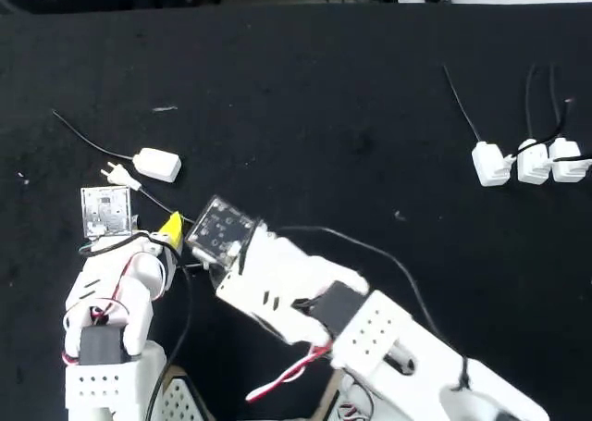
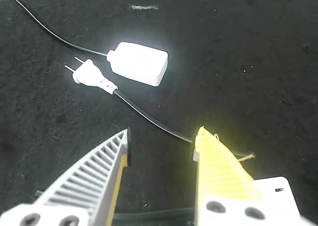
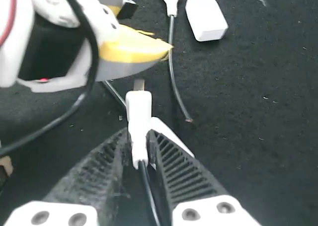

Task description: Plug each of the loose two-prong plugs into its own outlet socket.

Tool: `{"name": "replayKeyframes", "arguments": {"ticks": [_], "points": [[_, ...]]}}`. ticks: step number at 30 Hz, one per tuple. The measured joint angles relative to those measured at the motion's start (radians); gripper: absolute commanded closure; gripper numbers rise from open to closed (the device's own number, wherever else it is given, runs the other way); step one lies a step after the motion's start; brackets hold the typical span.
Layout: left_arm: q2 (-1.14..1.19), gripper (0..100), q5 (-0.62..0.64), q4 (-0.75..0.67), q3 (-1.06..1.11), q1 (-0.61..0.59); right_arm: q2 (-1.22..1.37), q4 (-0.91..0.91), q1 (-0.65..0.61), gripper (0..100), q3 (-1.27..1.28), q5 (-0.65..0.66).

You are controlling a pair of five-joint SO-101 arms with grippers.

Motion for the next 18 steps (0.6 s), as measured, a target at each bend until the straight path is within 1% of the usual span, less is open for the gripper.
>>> {"name": "replayKeyframes", "arguments": {"ticks": [6,18], "points": [[0.002,78,0.000,0.000,0.012,0.057,0.117,-0.021,-0.051,98.8,-0.044,0.000],[-0.005,78,0.005,-0.008,0.011,0.064,0.055,-0.021,-0.057,98.8,-0.054,0.000]]}}
